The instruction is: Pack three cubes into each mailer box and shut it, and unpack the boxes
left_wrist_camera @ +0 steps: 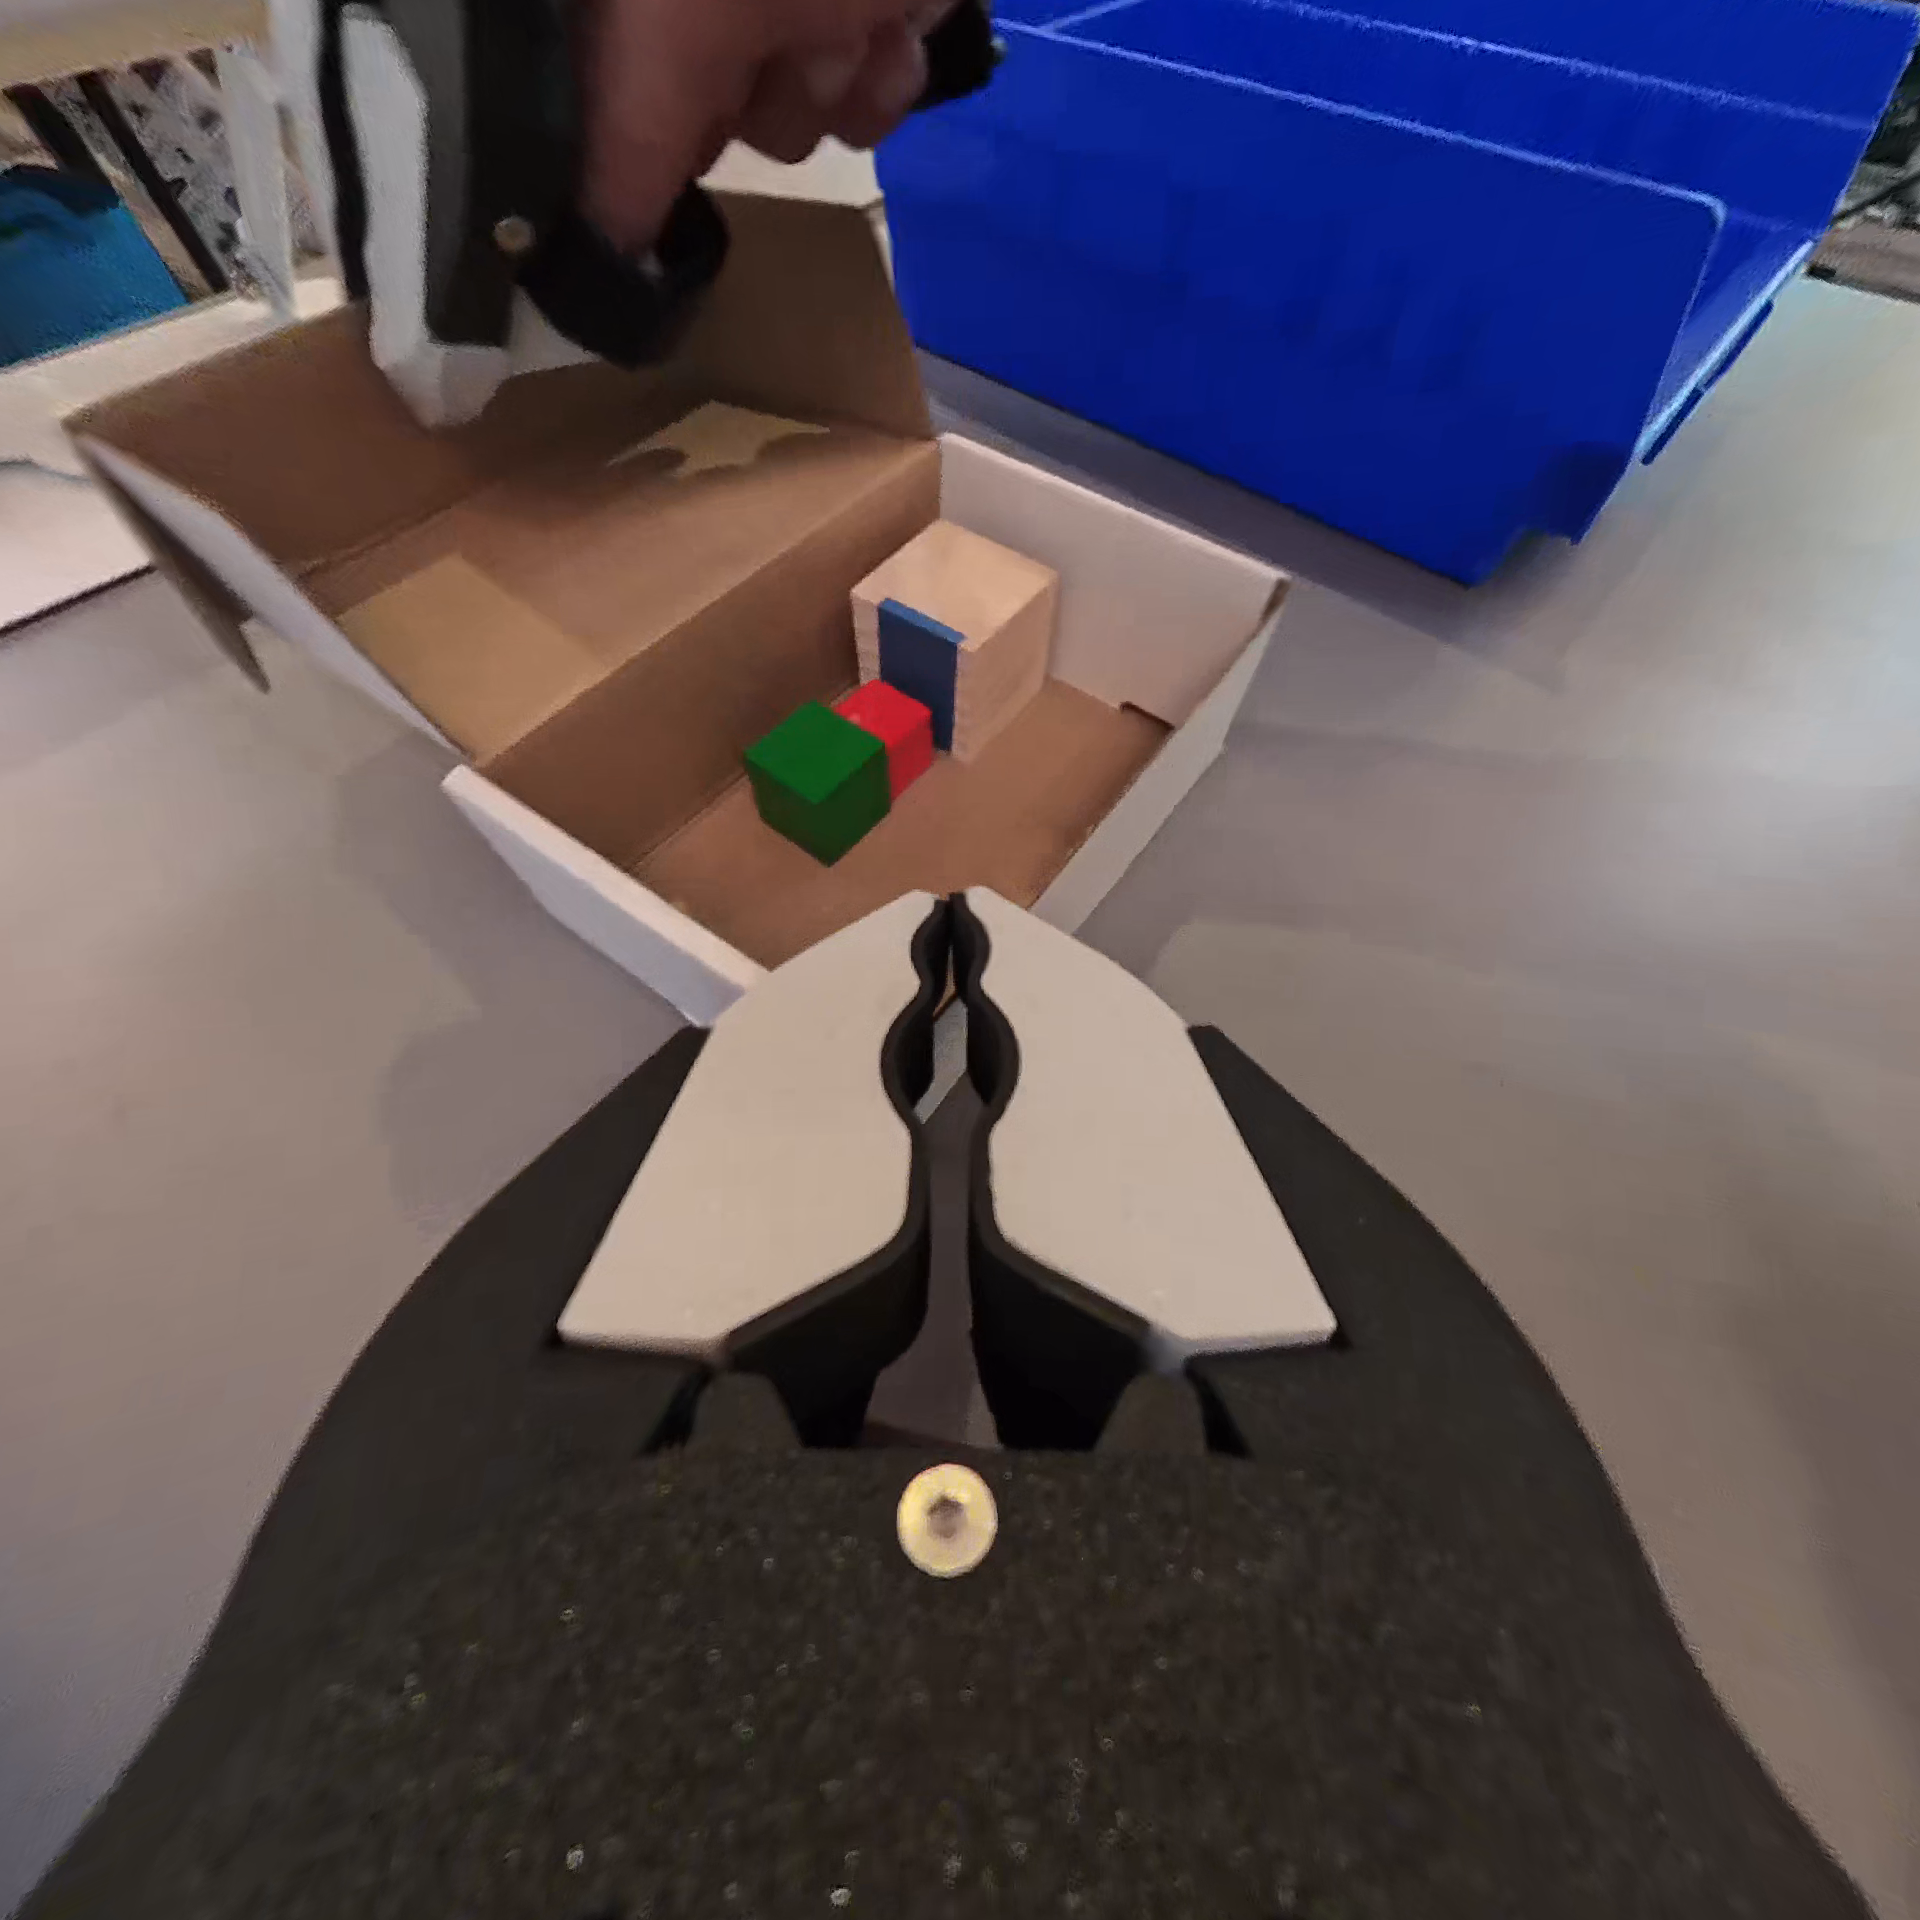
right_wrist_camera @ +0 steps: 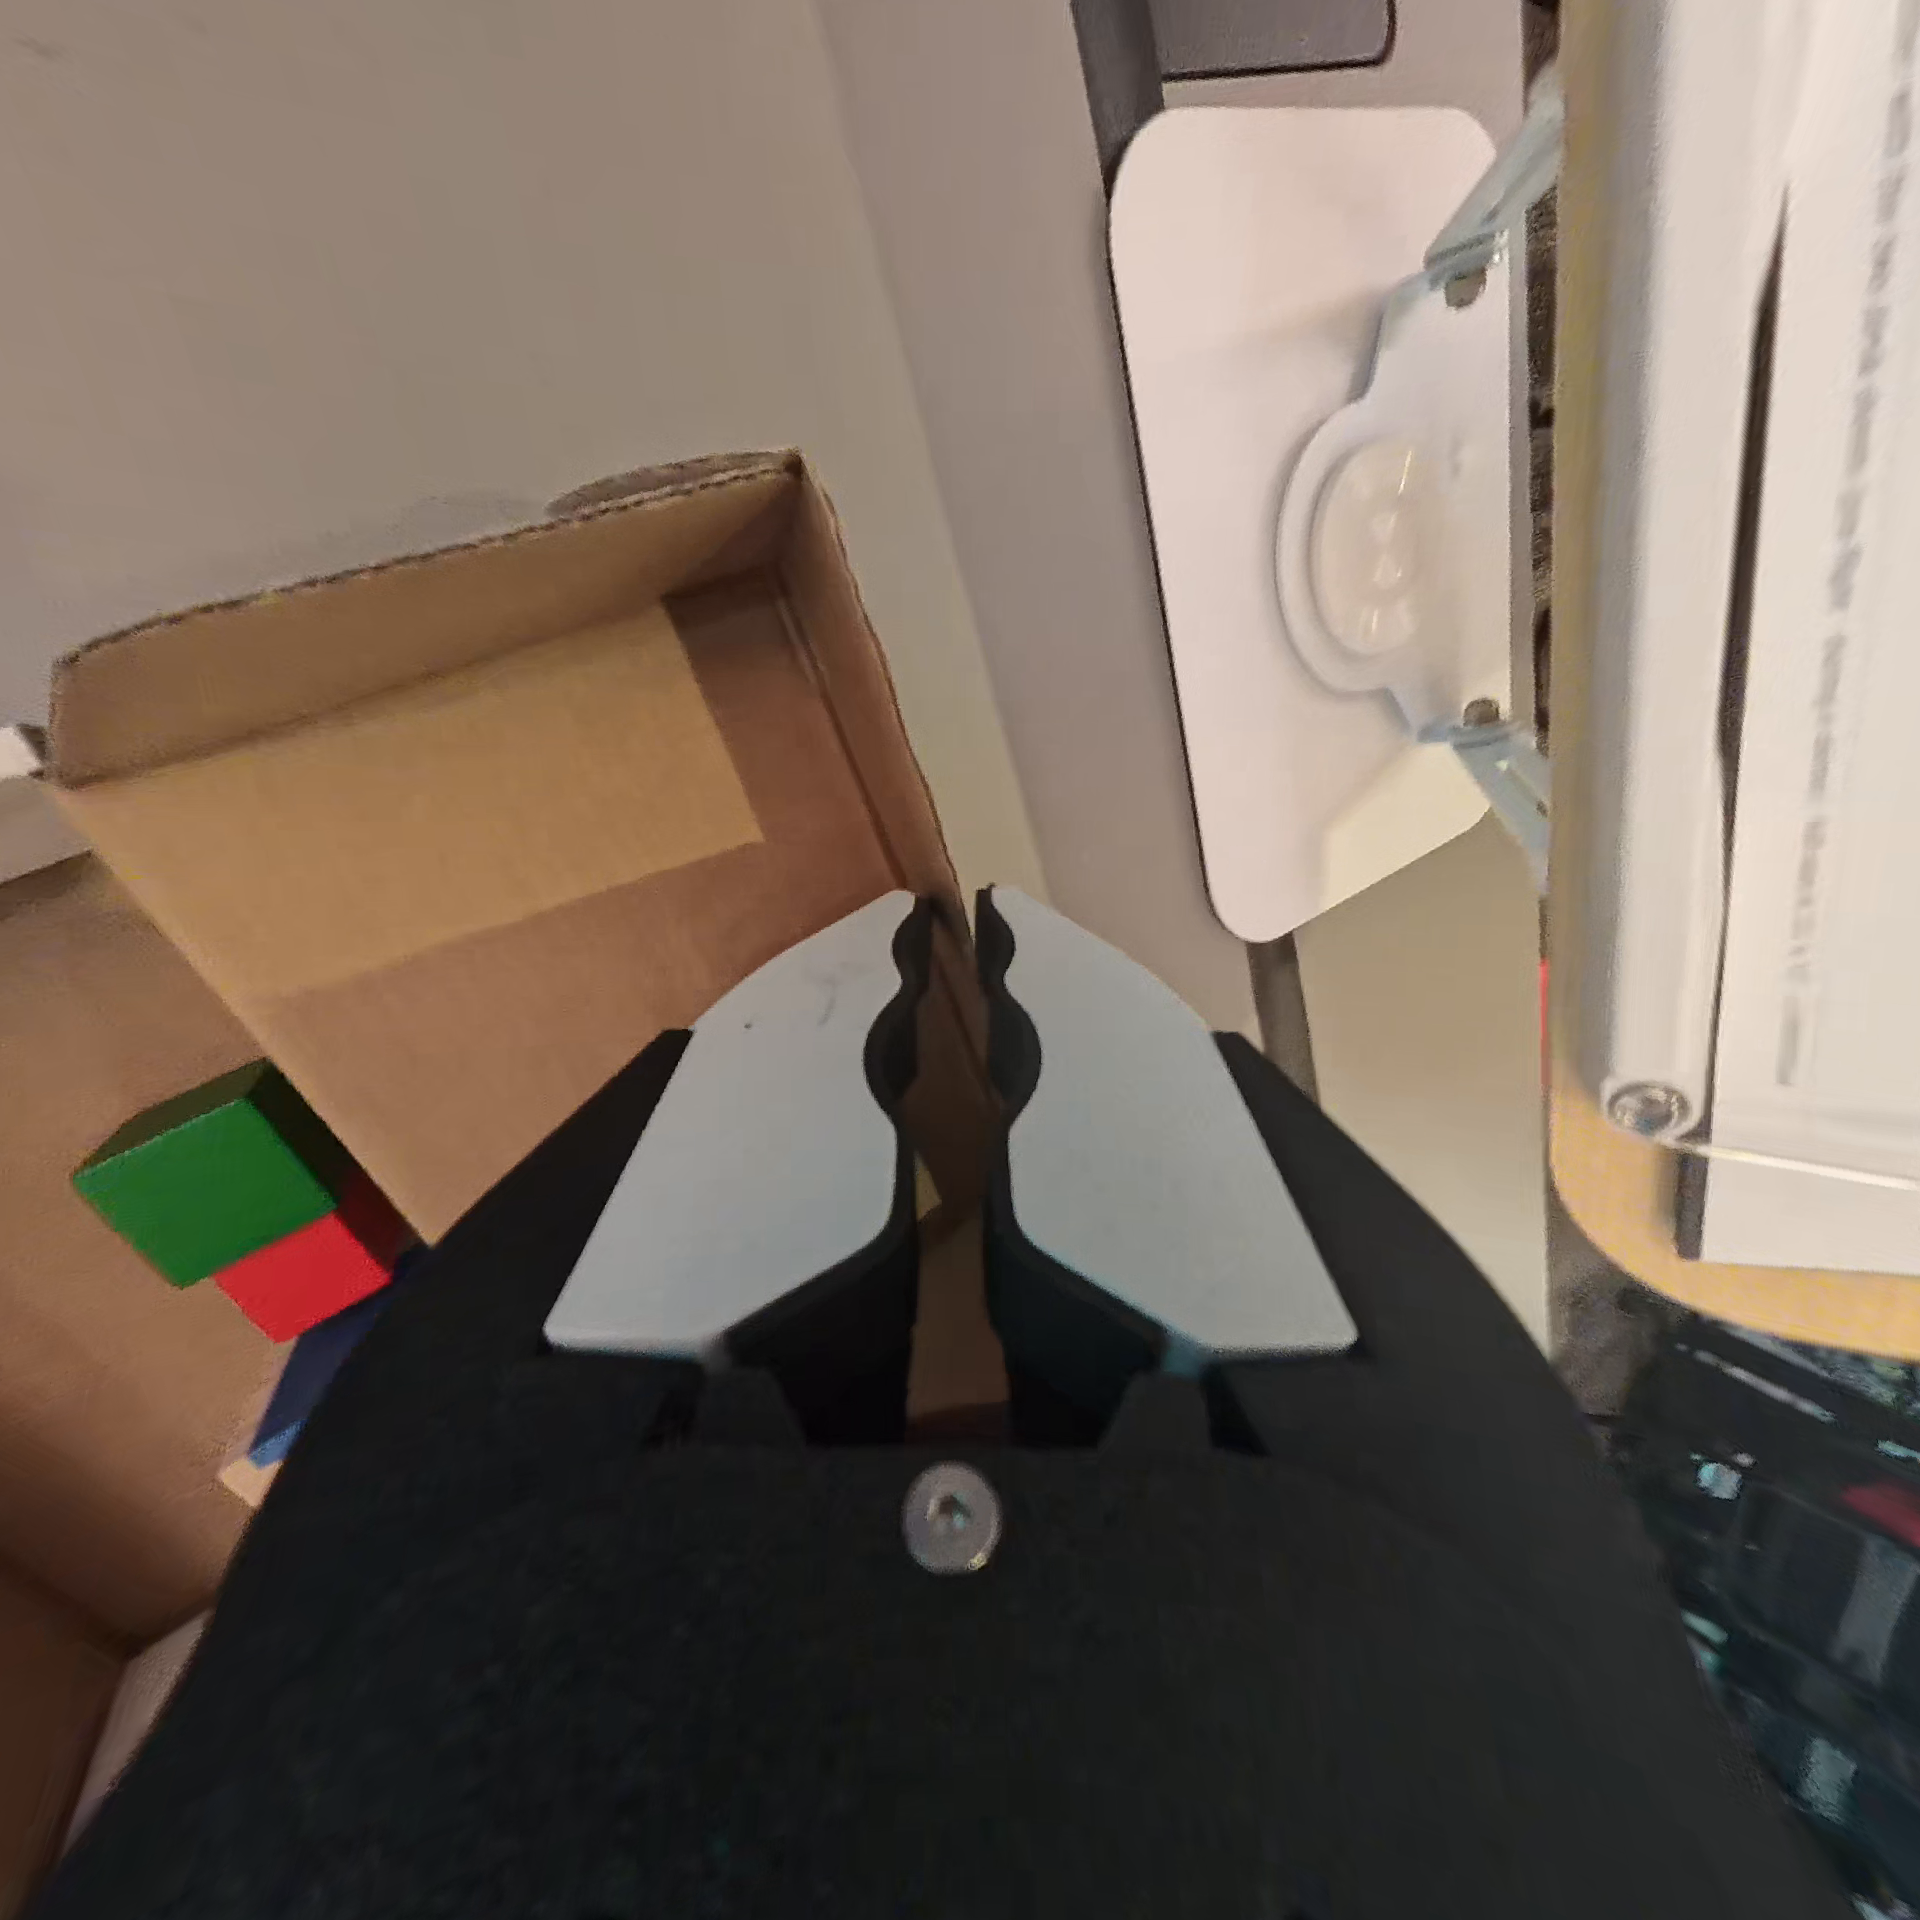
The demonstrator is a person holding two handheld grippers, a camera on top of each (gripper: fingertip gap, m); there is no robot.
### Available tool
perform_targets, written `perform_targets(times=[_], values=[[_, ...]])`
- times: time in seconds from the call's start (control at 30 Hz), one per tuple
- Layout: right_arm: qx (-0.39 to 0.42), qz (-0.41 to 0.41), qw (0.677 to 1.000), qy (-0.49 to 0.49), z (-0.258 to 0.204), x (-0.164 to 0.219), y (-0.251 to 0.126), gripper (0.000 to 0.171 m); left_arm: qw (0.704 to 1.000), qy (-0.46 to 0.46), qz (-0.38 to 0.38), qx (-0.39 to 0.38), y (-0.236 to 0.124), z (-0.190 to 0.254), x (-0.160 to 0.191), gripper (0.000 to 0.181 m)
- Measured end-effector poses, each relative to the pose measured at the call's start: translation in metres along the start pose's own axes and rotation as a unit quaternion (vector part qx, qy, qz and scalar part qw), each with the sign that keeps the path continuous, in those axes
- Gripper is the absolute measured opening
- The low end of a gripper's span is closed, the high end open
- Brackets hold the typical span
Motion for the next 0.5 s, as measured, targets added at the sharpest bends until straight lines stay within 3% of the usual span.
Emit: perform_targets(times=[0.13,0.17,0.2,0.23,0.37,0.5], values=[[0.021,0.008,0.998,-0.053,-0.013,-0.016,0.007,0.013,0.999,0.018,0.015,0.027,0.002,0.011,-0.005,0.003],[0.031,0.004,0.999,-0.043,-0.014,-0.019,0.006,0.015,0.999,0.027,0.029,0.035,0.0,0.011,-0.008,0.017],[0.036,0.005,0.999,-0.03,-0.014,-0.021,0.004,0.018,0.997,0.04,0.05,0.05,-0.003,0.011,-0.011,0.043],[0.036,0.014,0.999,-0.017,-0.014,-0.023,0.0,0.025,0.995,0.052,0.073,0.055,-0.008,0.009,-0.015,0.055],[0.073,0.077,0.994,0.036,-0.006,-0.019,-0.048,0.037,0.991,0.029,0.13,0.021,-0.027,-0.018,-0.027,0.058],[0.077,0.139,0.98,0.118,-0.006,0.008,-0.108,0.039,0.994,0.028,0.078,0.066,-0.014,-0.022,-0.013,0.061]])
Point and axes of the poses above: each gripper's, where its closed fingertips meet, y out along the fingers, x out of its underside, z = x × y across the jaws, the point moved 6 cm from there along -y, back along the fingers, and after that the axes turned 10 degrees about y, right-handed, at the moved point
